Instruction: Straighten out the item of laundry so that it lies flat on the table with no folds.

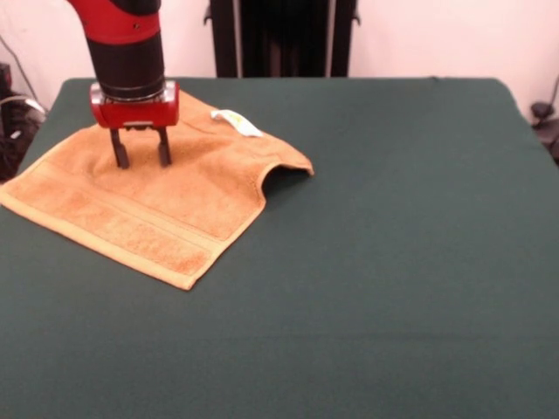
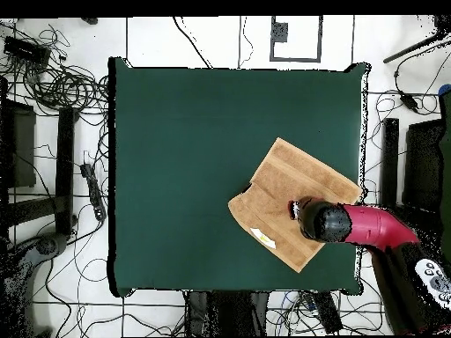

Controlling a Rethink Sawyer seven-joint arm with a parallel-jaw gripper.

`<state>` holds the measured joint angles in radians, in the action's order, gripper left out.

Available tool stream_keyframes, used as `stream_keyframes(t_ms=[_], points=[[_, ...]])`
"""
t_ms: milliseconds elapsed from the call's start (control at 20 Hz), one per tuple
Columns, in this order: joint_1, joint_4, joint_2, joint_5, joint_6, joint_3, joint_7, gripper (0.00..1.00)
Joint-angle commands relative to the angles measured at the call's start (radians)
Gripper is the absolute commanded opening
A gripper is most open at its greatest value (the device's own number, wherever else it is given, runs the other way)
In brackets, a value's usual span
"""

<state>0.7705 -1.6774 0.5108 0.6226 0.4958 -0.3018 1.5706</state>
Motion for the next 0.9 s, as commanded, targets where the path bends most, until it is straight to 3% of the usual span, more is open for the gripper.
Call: stream_keyframes(t_ms=[50, 900], points=[[-0.058, -0.086, -0.013, -0.051, 0.022, -0.052, 0.075, 1.0], [-0.074, -0.118, -0.084, 0.001, -0.103, 0.012, 0.143, 1.0]])
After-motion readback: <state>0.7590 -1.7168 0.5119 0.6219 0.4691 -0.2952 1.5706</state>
